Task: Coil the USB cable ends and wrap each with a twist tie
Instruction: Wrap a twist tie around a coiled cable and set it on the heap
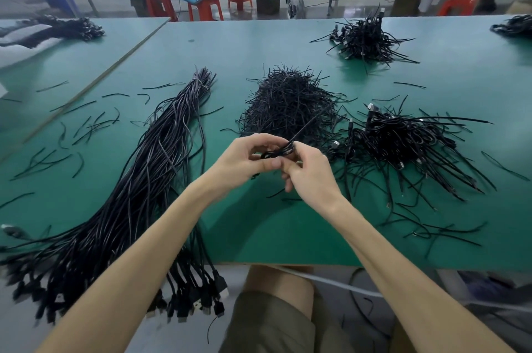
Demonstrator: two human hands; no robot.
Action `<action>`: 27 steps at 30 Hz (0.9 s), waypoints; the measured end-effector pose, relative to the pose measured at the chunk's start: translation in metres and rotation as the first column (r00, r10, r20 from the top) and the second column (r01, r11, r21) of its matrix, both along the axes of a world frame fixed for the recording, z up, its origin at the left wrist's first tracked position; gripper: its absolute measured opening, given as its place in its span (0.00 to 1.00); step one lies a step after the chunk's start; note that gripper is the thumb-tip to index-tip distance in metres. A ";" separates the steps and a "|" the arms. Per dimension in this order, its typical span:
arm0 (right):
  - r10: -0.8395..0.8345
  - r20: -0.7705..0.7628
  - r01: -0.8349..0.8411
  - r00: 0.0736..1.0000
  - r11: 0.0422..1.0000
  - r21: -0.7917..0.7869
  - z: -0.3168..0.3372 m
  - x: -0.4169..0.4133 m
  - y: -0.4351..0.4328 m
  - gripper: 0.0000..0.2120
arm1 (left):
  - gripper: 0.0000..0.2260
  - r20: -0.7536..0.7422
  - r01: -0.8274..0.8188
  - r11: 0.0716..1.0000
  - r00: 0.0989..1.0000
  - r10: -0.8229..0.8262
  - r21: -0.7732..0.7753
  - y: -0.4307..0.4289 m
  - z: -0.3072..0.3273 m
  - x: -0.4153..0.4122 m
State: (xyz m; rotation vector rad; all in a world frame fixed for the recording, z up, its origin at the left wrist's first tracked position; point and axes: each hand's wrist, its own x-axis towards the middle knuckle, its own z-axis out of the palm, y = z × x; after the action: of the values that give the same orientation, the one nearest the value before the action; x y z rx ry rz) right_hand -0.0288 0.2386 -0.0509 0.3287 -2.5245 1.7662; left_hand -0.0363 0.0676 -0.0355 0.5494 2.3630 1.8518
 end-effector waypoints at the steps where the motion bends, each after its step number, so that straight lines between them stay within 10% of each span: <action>1: 0.003 -0.005 -0.003 1.000 1.000 0.000 0.000 0.001 0.001 0.06 | 0.15 0.016 -0.014 0.999 1.000 0.013 0.050 0.000 -0.002 0.003; 7: 0.069 0.018 -0.068 0.997 0.997 -0.024 -0.003 0.008 0.001 0.10 | 0.09 -0.032 -0.058 0.987 0.998 0.063 0.149 -0.004 -0.009 0.015; 11: 0.108 0.058 -0.102 0.993 0.990 -0.095 -0.007 0.011 0.000 0.10 | 0.27 -0.079 -0.129 0.991 0.988 0.132 0.047 -0.002 -0.004 0.017; 17: 0.093 0.046 -0.089 0.995 0.993 -0.083 -0.012 0.008 0.002 0.10 | 0.05 0.174 -0.074 0.974 0.984 0.037 0.213 -0.010 0.002 0.021; 20: 0.075 0.034 -0.073 0.997 0.997 -0.038 -0.014 0.008 0.004 0.10 | 0.20 0.273 -0.099 0.995 0.958 0.090 0.019 -0.008 0.006 0.019; 27: 0.045 0.007 -0.045 0.999 0.998 0.048 -0.019 0.015 0.008 0.11 | 0.21 0.239 0.086 0.991 0.969 -0.061 -0.098 -0.013 0.011 0.024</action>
State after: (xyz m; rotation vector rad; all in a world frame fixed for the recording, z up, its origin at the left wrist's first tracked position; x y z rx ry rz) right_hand -0.0140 0.2467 -0.0695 0.3862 -2.5876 1.7263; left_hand -0.0124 0.0549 -0.0246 0.3778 2.2385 1.6453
